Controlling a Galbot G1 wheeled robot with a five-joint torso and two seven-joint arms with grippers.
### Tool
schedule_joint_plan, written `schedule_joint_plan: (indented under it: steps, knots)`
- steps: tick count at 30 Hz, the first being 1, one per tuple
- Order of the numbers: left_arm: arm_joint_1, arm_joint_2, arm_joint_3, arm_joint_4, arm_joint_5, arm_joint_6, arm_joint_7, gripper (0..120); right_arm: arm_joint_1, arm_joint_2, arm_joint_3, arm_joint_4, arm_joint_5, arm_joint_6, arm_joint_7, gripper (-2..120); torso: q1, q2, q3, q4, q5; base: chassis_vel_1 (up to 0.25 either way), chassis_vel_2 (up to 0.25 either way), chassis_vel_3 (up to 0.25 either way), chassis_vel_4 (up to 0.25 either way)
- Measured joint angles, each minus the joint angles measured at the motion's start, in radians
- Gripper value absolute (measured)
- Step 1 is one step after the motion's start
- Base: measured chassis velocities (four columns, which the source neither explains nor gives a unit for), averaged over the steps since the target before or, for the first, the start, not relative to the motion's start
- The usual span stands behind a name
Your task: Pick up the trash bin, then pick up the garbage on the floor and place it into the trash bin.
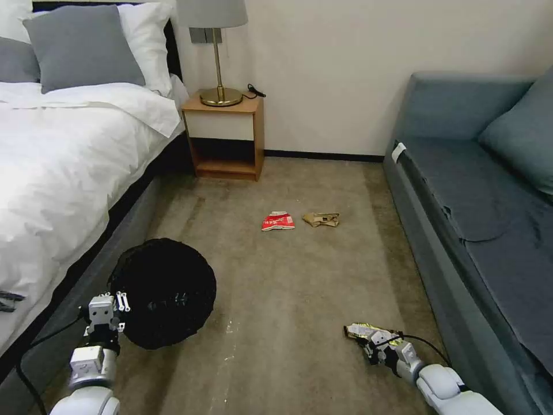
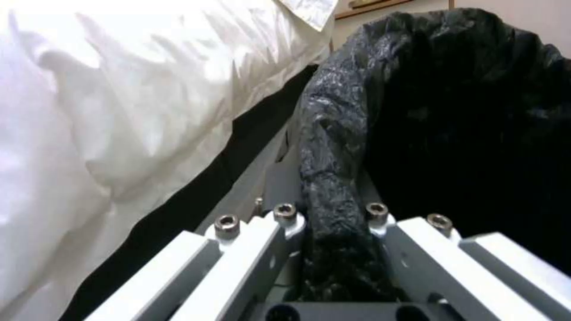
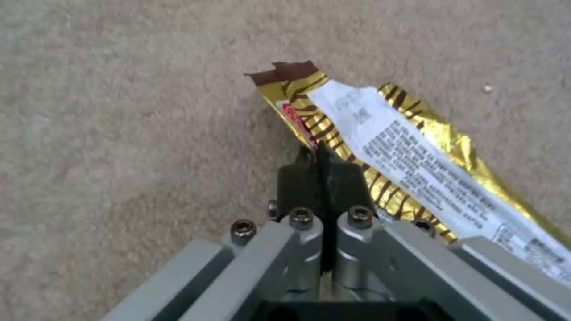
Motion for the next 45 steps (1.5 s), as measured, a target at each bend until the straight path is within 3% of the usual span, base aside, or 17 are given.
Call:
schedule_joint_plan:
  steps: [22, 34, 36, 45]
  knots:
    - [0.038, -0.026, 0.018, -0.046, 0.029, 0.002, -0.002, 4, -0.115, -0.045, 0.125, 0.288, 0.058, 0.009, -0.033, 0, 0.0, 0.0, 0.0, 0.0, 0.0, 0.0, 0.0, 0.0, 0.0]
    - [0.031, -0.055, 0.05, -0.069, 0.056, 0.04, 0.01, 4, -0.157, -0.086, 0.151, 0.556, 0.181, -0.032, -0.06, 0, 0.0, 0.0, 0.0, 0.0, 0.0, 0.0, 0.0, 0.0, 0.0]
    - [0.021, -0.065, 0.063, -0.068, 0.068, 0.049, 0.014, 4, -0.151, -0.104, 0.152, 0.666, 0.231, -0.06, -0.07, 0, 0.0, 0.0, 0.0, 0.0001, 0.0, 0.0, 0.0, 0.0, 0.0]
    - [-0.003, -0.091, 0.1, -0.063, 0.097, 0.073, 0.021, 4, -0.115, -0.139, 0.148, 0.889, 0.346, -0.114, -0.072, 0, 0.0, 0.0, 0.0, 0.0001, -0.0001, 0.0, 0.0, 0.0, 0.0]
